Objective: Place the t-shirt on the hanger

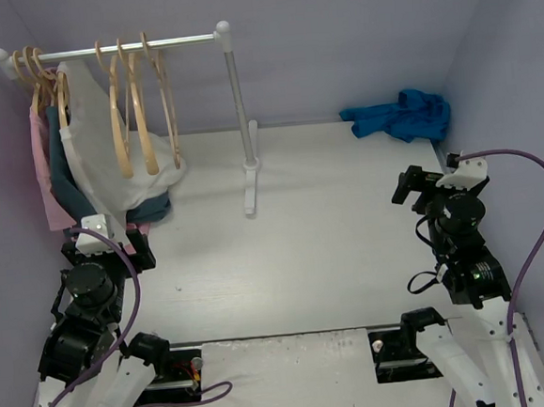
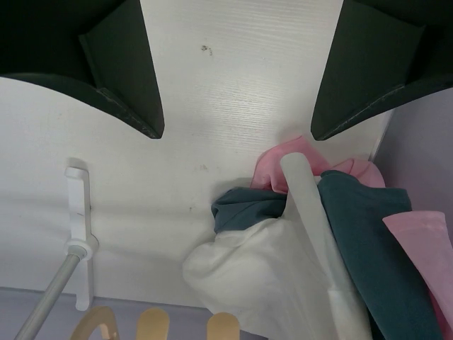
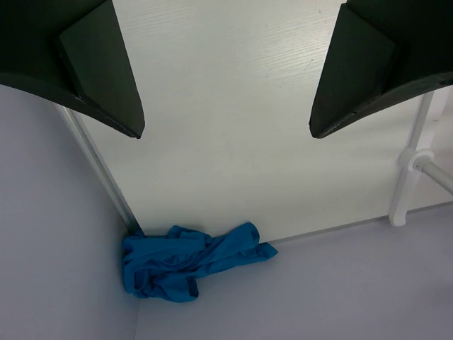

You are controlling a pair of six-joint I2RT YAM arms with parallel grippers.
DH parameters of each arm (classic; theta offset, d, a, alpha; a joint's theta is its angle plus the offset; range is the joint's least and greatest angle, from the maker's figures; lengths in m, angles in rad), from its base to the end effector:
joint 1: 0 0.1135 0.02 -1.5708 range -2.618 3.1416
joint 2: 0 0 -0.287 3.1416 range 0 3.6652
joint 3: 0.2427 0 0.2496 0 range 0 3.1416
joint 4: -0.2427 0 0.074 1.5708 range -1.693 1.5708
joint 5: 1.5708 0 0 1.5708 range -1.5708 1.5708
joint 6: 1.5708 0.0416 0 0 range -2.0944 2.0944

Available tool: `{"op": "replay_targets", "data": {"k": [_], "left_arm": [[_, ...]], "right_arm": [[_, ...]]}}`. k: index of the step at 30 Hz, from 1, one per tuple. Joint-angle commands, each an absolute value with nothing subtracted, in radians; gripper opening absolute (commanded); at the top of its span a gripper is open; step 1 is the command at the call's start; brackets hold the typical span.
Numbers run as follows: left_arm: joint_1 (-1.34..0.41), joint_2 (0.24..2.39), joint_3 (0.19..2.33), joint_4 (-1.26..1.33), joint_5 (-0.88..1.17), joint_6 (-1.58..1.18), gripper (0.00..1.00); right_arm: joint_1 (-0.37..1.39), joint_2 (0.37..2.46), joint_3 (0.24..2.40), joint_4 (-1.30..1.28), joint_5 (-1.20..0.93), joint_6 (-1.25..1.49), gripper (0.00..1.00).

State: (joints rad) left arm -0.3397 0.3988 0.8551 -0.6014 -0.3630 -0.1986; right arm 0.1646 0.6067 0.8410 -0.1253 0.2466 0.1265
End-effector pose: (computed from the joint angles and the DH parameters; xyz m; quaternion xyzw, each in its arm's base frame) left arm 0.0599 -0.0055 0.3692 -0.0653 0.7505 -0.0394 0.6564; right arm 0.1197 0.0096 0.4042 0.0789 0.6641 0.0259 0.7430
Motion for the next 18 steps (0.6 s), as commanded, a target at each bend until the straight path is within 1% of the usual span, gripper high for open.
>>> {"op": "replay_targets", "data": {"k": [1,4,7,11,16,17,18], "left_arm": [[-0.342,0.411,0.867,-0.569,-0.359,-0.212,0.81],[-0.343,0.414,0.872,-0.575,-0.36,-0.221,0.81],[-0.342,0.426,0.881,-0.583,-0.355,-0.25,0.8],[-0.343,0.464,0.89,-0.559,-0.281,-0.324,0.81],[-0.342,0.532,0.937,-0.588,-0.255,-0.386,0.81],[-0.342,0.548,0.949,-0.598,-0.243,-0.39,0.81],[-0.342,0.557,0.957,-0.606,-0.238,-0.391,0.81]], "right_arm": [[0.169,0.62,0.847,-0.064,0.279,0.127,1.0],[0.168,0.652,0.853,-0.06,0.292,0.127,1.0],[0.169,0.747,0.87,-0.05,0.344,0.15,1.0],[0.15,1.003,0.935,-0.031,0.498,0.256,1.0],[0.049,1.328,1.062,0.002,0.526,0.371,1.0],[0.022,1.437,1.108,0.025,0.504,0.397,1.0],[0.007,1.457,1.145,0.029,0.491,0.402,0.98]]}}
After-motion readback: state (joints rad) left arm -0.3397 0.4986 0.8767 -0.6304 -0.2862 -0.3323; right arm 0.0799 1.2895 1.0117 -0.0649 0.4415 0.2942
